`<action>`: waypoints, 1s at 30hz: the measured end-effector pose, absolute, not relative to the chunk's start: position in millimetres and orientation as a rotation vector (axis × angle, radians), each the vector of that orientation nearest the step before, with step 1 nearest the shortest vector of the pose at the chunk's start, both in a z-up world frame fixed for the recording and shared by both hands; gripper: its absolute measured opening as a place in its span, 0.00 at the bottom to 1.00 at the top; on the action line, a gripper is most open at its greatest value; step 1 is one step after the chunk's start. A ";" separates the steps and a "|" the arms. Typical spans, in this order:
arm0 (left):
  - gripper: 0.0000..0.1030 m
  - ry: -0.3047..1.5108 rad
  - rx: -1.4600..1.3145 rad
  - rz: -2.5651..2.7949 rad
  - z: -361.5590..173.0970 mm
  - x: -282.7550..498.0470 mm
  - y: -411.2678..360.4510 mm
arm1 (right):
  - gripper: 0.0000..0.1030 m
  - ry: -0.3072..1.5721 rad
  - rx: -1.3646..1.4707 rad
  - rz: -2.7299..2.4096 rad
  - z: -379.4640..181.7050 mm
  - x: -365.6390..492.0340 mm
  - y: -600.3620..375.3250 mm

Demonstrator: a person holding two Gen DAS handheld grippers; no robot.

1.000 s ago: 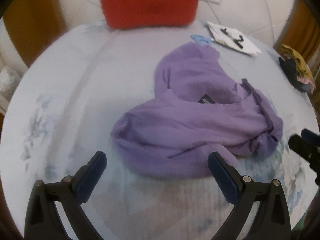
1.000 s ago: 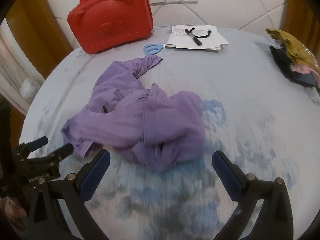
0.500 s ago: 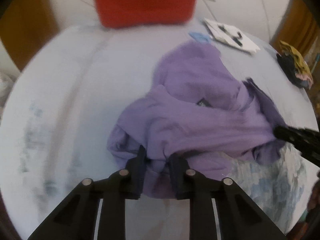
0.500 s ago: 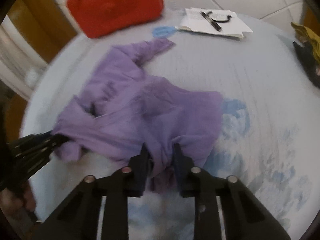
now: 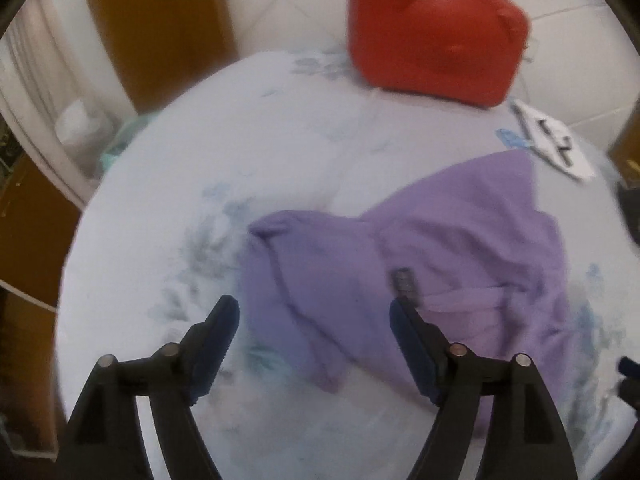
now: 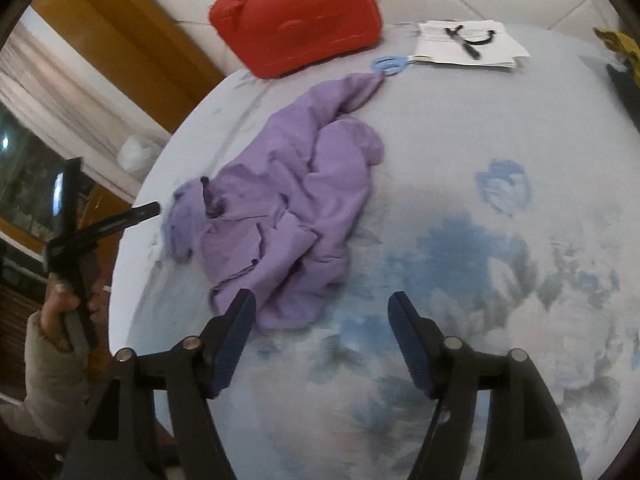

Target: Fold clothes

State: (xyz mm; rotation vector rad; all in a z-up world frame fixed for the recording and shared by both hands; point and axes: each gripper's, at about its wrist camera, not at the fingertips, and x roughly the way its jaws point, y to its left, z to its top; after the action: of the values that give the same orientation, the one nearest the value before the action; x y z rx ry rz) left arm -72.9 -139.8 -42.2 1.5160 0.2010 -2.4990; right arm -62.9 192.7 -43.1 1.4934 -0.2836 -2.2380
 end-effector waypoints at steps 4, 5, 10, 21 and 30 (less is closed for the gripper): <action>0.76 0.182 1.612 -2.597 -56.3 -73.1 -81.5 | 0.66 -0.274 1.530 -2.262 -50.8 -65.0 205.5; 0.76 0.154 1.647 -2.610 -64.4 -75.9 -65.7 | 0.66 -0.272 1.539 -2.269 -53.1 -65.2 208.7; 0.62 0.051 1.800 -2.628 -107.0 -82.0 -12.7 | 0.66 -0.268 1.572 -2.264 -64.8 -63.9 221.1; 0.08 0.199 1.546 -2.413 -67.5 -10.8 -119.4 | 0.66 -0.208 1.529 -2.199 -70.3 -85.5 208.1; 0.08 0.381 1.448 -2.239 -62.9 30.3 -230.9 | 0.66 -0.292 1.576 -2.169 -86.6 -146.4 168.5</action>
State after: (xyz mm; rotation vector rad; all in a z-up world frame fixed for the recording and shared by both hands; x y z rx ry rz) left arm 30.3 -230.9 -62.9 1.4483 0.3813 -2.2386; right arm -146.4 168.5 -86.6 1.5756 -0.2917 -2.1692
